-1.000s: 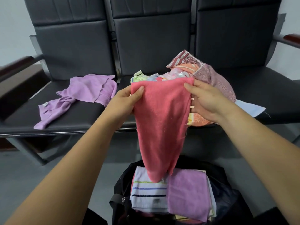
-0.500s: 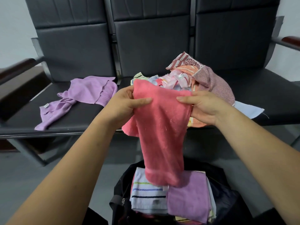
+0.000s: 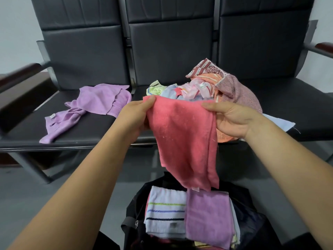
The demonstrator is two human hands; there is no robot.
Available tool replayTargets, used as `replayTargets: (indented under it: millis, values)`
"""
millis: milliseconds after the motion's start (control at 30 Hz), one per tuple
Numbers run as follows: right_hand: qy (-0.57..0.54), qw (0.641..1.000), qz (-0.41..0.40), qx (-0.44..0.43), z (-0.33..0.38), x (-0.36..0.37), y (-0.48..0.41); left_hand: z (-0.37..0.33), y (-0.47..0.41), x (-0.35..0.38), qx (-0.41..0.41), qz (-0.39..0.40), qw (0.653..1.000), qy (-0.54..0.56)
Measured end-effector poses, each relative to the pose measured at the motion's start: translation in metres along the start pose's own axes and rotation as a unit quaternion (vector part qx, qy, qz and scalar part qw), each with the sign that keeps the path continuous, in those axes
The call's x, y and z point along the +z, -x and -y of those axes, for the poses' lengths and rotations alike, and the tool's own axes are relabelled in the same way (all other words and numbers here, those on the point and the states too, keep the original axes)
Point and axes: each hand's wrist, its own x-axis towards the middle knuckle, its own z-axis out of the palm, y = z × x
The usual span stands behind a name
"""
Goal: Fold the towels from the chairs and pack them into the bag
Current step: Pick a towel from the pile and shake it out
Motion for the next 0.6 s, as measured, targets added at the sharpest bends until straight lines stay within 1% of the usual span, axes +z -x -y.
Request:
replayTargets:
  millis: [33, 67, 133, 167, 200, 233, 267, 367, 400, 467, 533, 600]
  values:
    - [-0.005, 1.000, -0.008, 0.004, 0.000, 0.000, 0.000, -0.001, 0.000, -0.003, -0.007, 0.032, 0.999, 0.025]
    - [-0.008, 1.000, -0.017, 0.006, -0.001, -0.001, -0.001, -0.001, 0.000, -0.006, -0.007, 0.083, 0.996, 0.029]
    - [0.012, 0.999, -0.029, -0.004, -0.002, -0.004, -0.001, 0.001, 0.004, -0.011, -0.008, 0.200, 0.980, 0.005]
    - [0.031, 0.999, -0.039, -0.012, -0.002, -0.006, 0.000, 0.001, 0.005, -0.012, -0.013, 0.242, 0.970, -0.001]
    - [0.045, 0.998, -0.047, -0.019, -0.002, -0.007, 0.000, 0.002, 0.005, -0.013, -0.018, 0.256, 0.966, -0.002]
    - [0.054, 0.997, -0.056, -0.028, -0.001, -0.008, 0.001, 0.004, 0.005, -0.012, -0.018, 0.248, 0.969, -0.009]
    - [0.060, 0.996, -0.064, -0.036, -0.002, -0.009, 0.001, 0.006, 0.003, -0.012, -0.010, 0.224, 0.974, -0.030]
    - [0.064, 0.995, -0.074, -0.033, -0.003, -0.005, 0.002, 0.012, 0.000, -0.012, 0.041, 0.136, 0.979, -0.145]
    - [0.058, 0.996, -0.066, -0.029, -0.003, -0.003, 0.002, 0.013, -0.001, -0.011, 0.049, 0.121, 0.979, -0.157]
    - [0.019, 0.999, -0.041, -0.013, -0.001, -0.001, 0.004, 0.013, 0.001, -0.007, 0.040, 0.104, 0.986, -0.125]
    - [-0.031, 0.999, -0.027, 0.016, 0.002, 0.001, 0.005, 0.010, 0.001, -0.003, 0.011, 0.085, 0.994, -0.060]
    - [-0.054, 0.997, -0.035, 0.036, 0.001, 0.002, 0.005, 0.005, 0.001, -0.002, -0.021, 0.070, 0.997, 0.008]
